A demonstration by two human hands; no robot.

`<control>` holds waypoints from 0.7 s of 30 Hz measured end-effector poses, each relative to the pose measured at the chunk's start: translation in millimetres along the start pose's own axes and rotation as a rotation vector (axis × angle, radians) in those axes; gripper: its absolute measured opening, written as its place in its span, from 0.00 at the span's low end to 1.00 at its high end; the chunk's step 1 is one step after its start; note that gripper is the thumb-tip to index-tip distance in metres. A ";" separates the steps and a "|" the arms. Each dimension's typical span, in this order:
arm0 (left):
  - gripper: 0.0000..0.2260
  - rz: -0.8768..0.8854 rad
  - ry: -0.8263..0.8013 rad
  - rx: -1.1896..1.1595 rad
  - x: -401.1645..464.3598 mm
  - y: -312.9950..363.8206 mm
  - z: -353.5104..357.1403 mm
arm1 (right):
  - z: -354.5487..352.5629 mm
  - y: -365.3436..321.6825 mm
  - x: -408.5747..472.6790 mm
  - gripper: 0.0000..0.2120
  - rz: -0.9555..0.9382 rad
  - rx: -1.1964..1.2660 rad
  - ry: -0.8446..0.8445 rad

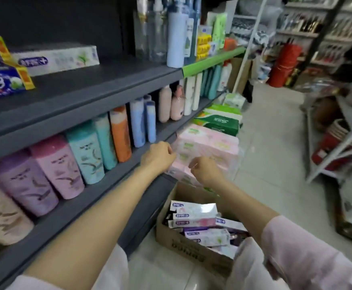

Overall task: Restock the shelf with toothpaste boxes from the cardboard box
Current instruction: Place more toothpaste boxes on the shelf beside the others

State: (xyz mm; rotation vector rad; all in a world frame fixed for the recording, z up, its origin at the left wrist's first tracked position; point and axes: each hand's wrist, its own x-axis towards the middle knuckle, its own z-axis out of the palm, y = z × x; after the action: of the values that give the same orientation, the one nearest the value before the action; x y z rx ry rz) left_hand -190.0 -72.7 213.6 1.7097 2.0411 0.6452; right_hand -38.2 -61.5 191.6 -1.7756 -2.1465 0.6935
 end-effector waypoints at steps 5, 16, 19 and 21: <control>0.12 -0.057 -0.191 0.112 26.3 -21.5 99.8 | 52.7 88.7 22.3 0.12 0.168 -0.101 -0.121; 0.14 -0.015 -0.590 0.285 75.6 -89.1 312.0 | 174.0 268.3 54.4 0.21 0.409 -0.205 -0.475; 0.20 0.145 -0.696 0.420 77.6 -104.0 355.6 | 195.0 306.7 59.8 0.24 0.439 -0.220 -0.528; 0.24 0.287 -0.746 0.531 73.8 -110.1 382.2 | 209.3 329.2 62.9 0.29 0.455 -0.259 -0.575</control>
State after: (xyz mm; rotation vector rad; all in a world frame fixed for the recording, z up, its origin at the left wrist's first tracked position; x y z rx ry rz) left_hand -71.6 19.4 -162.0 2.1153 1.4978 -0.4728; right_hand 122.8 4.2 -163.3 -2.4906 -2.2582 1.2052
